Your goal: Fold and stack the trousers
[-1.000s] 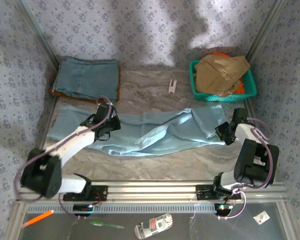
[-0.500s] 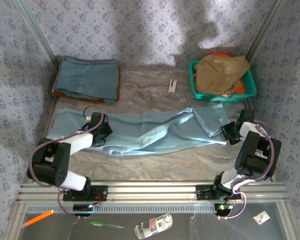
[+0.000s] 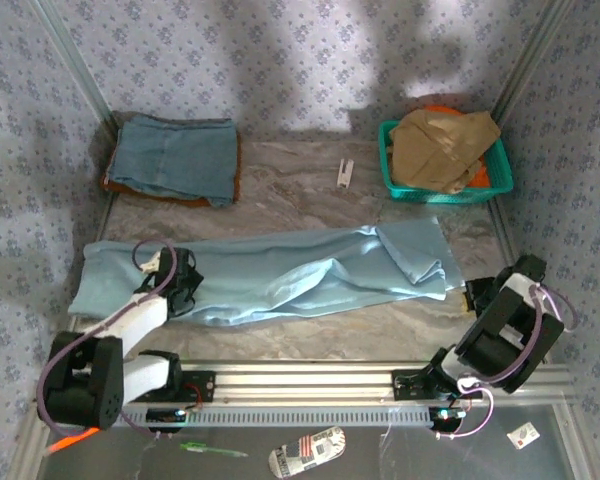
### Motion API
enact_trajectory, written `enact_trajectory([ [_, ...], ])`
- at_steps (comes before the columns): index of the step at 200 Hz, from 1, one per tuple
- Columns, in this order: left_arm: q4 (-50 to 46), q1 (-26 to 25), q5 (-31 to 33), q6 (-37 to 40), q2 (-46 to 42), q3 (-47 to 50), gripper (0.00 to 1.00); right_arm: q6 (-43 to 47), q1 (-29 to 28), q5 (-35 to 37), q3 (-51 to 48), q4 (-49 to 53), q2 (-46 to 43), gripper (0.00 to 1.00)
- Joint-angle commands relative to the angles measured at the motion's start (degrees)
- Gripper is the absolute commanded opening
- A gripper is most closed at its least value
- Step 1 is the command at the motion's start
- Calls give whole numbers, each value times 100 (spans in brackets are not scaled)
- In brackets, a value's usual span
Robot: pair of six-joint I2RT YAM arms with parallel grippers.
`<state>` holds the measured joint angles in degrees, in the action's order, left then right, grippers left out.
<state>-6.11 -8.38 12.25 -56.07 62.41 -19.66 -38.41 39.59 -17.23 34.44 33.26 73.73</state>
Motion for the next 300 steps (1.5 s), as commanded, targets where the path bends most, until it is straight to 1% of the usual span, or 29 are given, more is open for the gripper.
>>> enact_trajectory([
  [1, -426, 64, 183, 292, -258, -241, 0, 363, -825, 262, 354, 683, -601, 2],
  [13, -538, 64, 46, 471, -298, -436, 0, 282, -1639, 657, 588, 890, -846, 14],
  [24, -643, 64, -15, 574, -364, -528, 0, 46, -2301, 885, 735, 1021, -928, 29],
  [30, -652, 60, -38, 622, -414, -530, 0, -63, -2567, 973, 765, 1052, -935, 38],
  [37, -669, 62, -43, 647, -483, -509, 0, -177, -2755, 931, 759, 1041, -903, 46],
  [43, -696, 57, -27, 650, -543, -490, 0, -273, -2847, 797, 705, 983, -859, 49],
  [59, -699, 65, -51, 677, -691, -389, 0, -525, -3011, 515, 508, 778, -686, 54],
  [79, -664, 60, -115, 710, -845, -270, 0, -630, -3132, 201, 274, 448, -406, 61],
  [95, -646, 59, -172, 741, -906, -215, 0, -685, -3163, 56, 217, 144, -250, 63],
  [123, -603, 64, -284, 777, -975, -179, 0, -697, -3168, 91, 348, -315, -158, 63],
  [157, -637, 63, -323, 819, -1105, -146, 0, -663, -3156, 222, 493, -203, -296, 62],
  [187, -655, 64, -350, 817, -1178, -95, 0, -530, -3052, -47, 605, -4, -167, 62],
  [212, -655, 58, -377, 823, -1170, -97, 0, -549, -2915, -483, 633, 201, -438, 61],
  [238, -657, 59, -404, 815, -1178, -108, 0, -508, -2814, -327, 800, 552, -721, 61],
  [252, -621, 64, -422, 795, -1163, -107, 0, -480, -2690, -168, 845, 566, -593, 61],
  [270, -636, 63, -444, 812, -1144, -150, 0, -483, -2524, -445, 818, 409, -264, 60],
  [300, -655, 65, -421, 842, -1135, -161, 0, -574, -2634, -333, 803, 145, 125, 60],
])
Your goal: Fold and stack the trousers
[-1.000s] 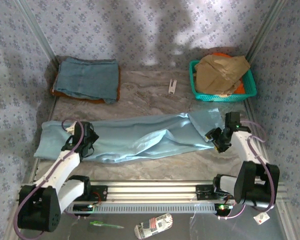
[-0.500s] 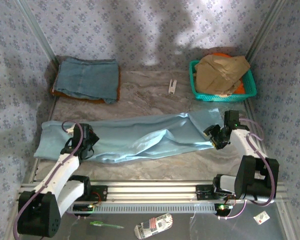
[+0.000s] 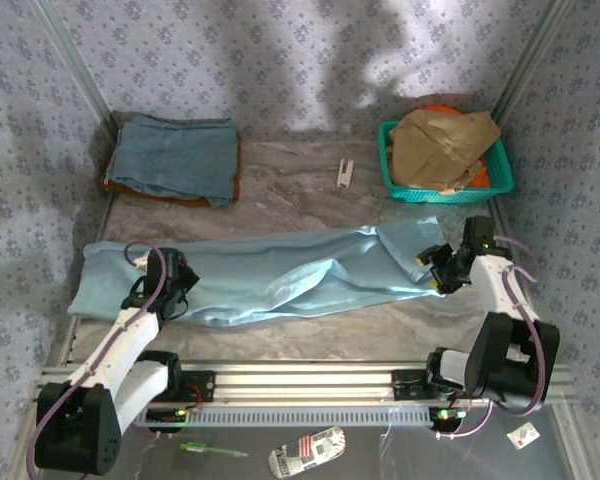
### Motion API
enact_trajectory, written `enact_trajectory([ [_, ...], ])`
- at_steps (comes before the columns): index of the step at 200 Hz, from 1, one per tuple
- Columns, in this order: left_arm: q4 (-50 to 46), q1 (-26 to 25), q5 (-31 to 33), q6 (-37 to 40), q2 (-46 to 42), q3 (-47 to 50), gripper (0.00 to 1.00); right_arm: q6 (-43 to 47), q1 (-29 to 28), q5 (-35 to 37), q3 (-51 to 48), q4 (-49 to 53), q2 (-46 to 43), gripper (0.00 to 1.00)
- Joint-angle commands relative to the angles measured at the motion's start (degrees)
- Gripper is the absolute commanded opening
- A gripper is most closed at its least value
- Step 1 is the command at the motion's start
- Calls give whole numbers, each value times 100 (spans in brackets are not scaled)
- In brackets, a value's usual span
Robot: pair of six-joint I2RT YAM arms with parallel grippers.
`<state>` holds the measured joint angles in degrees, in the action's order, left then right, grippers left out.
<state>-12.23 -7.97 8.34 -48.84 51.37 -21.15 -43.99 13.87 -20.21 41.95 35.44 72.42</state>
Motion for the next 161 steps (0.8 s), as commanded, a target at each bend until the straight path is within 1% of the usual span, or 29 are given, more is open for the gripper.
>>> enact_trajectory([
  [1, -43, 23, -28, 115, -31, -12, 0, -19, -65, -31, 50, -77, 269, 60],
  [23, -33, 23, -54, 108, -22, -4, 0, -105, -156, 4, 40, -471, 625, 60],
  [40, -42, 20, -52, 123, -18, -10, 0, -132, -204, 95, 86, -618, 795, 57],
  [47, -59, 22, -46, 137, -30, -14, 0, -130, -218, 117, 136, -617, 857, 53],
  [56, -77, 21, -38, 137, -31, -23, 0, -110, -224, 98, 213, -637, 917, 41],
  [70, -94, 23, -31, 168, -40, -61, 0, -81, -193, 65, 387, -573, 955, 16],
  [78, -107, 21, -25, 182, -32, -77, 0, -75, -168, 41, 495, -517, 913, 7],
  [87, -129, 20, -16, 193, -31, -78, 0, -84, -123, 12, 609, -467, 845, 0],
  [108, -94, 22, 40, 199, -5, -36, 0, -117, 96, -62, 916, -379, 714, 0],
  [124, 2, 23, 64, 141, 30, 67, 0, -233, 379, -177, 1138, -420, 796, 0],
  [140, 154, 22, 76, 71, 48, 194, 0, -320, 569, -222, 1399, -501, 1062, 0],
  [161, 245, 23, 65, 37, 110, 260, 0, -456, 721, -267, 1785, -581, 1684, 0],
])
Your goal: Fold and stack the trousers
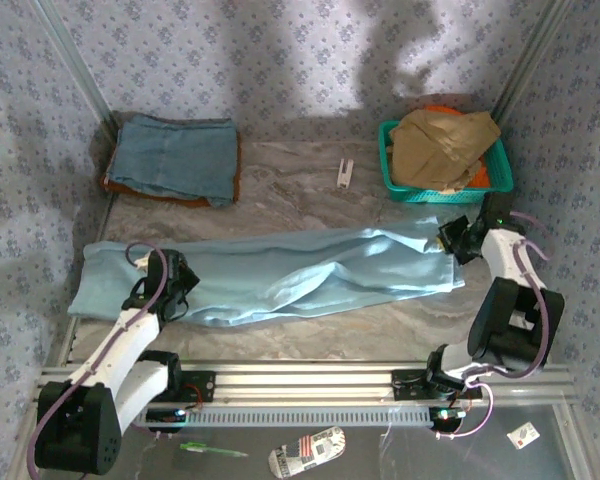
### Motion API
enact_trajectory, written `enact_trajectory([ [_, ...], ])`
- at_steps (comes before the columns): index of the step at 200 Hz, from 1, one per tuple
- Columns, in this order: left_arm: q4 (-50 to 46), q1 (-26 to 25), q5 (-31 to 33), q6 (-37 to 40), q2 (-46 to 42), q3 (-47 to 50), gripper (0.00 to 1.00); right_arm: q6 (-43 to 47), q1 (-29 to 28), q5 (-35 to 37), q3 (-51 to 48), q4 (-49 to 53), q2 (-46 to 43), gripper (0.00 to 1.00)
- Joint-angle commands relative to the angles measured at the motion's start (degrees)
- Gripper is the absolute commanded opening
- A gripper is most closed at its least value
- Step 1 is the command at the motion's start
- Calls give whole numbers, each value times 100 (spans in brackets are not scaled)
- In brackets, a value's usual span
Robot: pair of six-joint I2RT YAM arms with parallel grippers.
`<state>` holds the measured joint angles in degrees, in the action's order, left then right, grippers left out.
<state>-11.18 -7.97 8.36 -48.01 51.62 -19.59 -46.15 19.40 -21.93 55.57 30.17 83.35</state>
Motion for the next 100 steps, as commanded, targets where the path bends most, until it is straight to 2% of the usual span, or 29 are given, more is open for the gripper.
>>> enact_trajectory([
  [1, 141, 19, 62, -44, 90, 105, 0, -256, 173, -102, 443, -63, 619, 0],
  [23, 177, 23, 38, -16, 151, 113, 0, -386, 192, -295, 840, -362, 1316, 0],
  [31, 180, 19, 35, 1, 156, 114, 0, -356, 179, -390, 1047, -308, 1574, 9],
  [37, 158, 23, 45, 1, 156, 106, 0, -338, 186, -422, 1178, -237, 1733, 11],
  [63, 81, 20, 72, 71, 86, 134, 0, -239, 240, -278, 1498, -330, 1778, 13],
  [67, 81, 21, 71, 69, 78, 138, 0, -198, 240, -221, 1556, -285, 1758, 17],
  [73, 68, 18, 76, 74, 68, 149, 0, -144, 240, -202, 1610, -267, 1742, 32],
  [78, 55, 21, 64, 74, 63, 143, 0, -104, 239, -205, 1659, -209, 1739, 40],
  [88, 26, 22, 20, 94, 55, 132, 0, -39, 231, -145, 1687, -62, 1676, 47],
  [100, -13, 23, -42, 121, 25, 106, 0, 60, 245, -52, 1534, -89, 1483, 51],
])
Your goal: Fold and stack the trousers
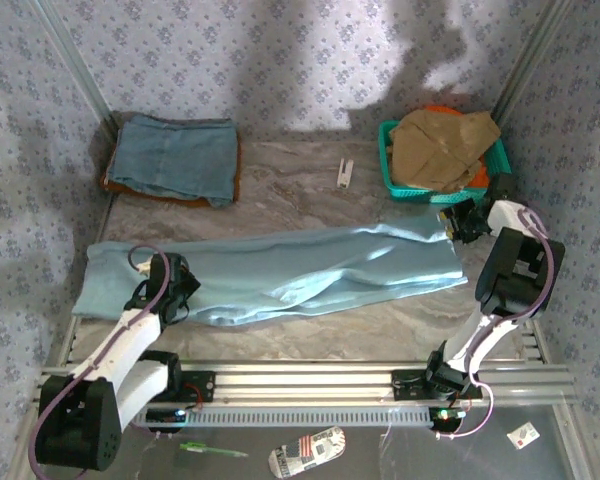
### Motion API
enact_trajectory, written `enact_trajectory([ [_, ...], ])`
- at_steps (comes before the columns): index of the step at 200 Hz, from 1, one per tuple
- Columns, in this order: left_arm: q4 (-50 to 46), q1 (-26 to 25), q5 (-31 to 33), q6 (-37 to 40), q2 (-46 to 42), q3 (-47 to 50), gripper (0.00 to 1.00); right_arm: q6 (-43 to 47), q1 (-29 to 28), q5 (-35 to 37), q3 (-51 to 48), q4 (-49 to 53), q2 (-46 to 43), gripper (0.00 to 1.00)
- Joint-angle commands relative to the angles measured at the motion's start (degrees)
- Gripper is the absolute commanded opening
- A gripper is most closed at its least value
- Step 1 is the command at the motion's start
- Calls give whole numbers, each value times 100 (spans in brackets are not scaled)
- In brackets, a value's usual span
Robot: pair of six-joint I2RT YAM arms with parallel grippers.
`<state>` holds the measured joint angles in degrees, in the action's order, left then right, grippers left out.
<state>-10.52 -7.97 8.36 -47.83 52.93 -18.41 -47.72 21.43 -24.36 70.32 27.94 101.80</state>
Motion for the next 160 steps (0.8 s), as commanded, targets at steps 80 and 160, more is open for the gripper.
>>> enact_trajectory([
  [80, -470, -20, -481, 159, -579, -100, 0, 1086, -1811, 1461, -1470, 619, -1950, 35],
  [160, -553, -194, -713, -151, -786, 285, 0, 246, -4269, 1860, -2166, 1163, -2225, 53],
])
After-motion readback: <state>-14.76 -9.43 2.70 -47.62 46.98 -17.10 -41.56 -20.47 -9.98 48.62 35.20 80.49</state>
